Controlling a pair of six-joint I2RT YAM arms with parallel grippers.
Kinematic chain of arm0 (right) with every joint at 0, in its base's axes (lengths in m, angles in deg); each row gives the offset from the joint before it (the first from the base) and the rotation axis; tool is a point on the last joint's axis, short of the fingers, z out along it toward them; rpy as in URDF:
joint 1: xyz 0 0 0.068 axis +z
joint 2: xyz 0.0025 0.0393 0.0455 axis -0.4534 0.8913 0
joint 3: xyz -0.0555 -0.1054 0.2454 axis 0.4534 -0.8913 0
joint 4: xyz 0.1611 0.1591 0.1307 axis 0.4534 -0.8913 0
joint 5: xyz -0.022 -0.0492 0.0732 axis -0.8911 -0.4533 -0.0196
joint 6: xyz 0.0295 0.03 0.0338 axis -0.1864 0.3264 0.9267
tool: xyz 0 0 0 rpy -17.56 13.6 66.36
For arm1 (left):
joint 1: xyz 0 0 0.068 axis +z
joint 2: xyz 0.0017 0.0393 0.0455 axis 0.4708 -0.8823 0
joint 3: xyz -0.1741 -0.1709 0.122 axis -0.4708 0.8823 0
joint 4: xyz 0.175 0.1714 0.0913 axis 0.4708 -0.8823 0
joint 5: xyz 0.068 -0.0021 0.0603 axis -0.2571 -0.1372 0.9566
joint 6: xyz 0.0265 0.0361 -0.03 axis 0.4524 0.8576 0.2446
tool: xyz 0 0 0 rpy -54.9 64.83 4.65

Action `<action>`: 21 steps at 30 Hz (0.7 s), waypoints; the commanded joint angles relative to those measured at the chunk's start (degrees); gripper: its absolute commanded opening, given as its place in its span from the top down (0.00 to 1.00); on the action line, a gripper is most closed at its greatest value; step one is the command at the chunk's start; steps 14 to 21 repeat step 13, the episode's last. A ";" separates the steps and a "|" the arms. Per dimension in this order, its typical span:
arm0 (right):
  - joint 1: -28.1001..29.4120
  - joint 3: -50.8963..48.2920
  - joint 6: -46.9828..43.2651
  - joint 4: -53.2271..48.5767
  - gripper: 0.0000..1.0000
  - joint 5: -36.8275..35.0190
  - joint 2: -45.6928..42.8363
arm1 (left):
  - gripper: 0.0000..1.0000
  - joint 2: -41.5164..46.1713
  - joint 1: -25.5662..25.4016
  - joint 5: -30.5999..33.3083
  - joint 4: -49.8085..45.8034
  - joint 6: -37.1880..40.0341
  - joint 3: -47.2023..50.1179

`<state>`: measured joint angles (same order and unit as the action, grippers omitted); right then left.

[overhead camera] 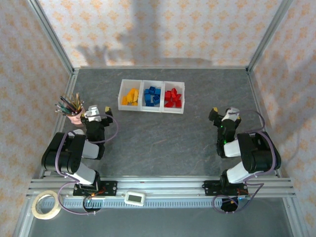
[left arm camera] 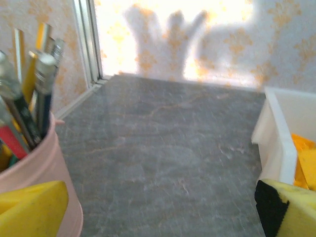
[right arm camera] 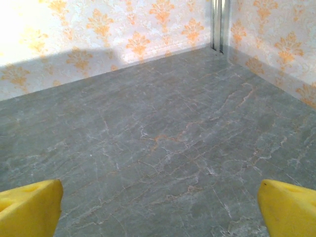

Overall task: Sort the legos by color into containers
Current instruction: Reset both arms

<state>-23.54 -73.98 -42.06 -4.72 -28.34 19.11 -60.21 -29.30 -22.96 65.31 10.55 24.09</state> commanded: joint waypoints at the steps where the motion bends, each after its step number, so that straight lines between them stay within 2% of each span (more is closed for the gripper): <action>1: -0.34 1.02 -1.15 2.79 0.00 1.01 -0.34 | 0.00 -0.06 0.52 2.52 4.05 -2.59 0.46; 11: -0.44 1.60 -1.97 1.72 0.00 3.74 -0.17 | 0.00 -0.24 0.43 -1.06 1.96 -1.02 -0.90; 21: -0.50 1.35 -2.01 1.94 0.00 3.70 -0.42 | 0.00 -0.23 0.42 -1.29 1.90 -0.90 -0.89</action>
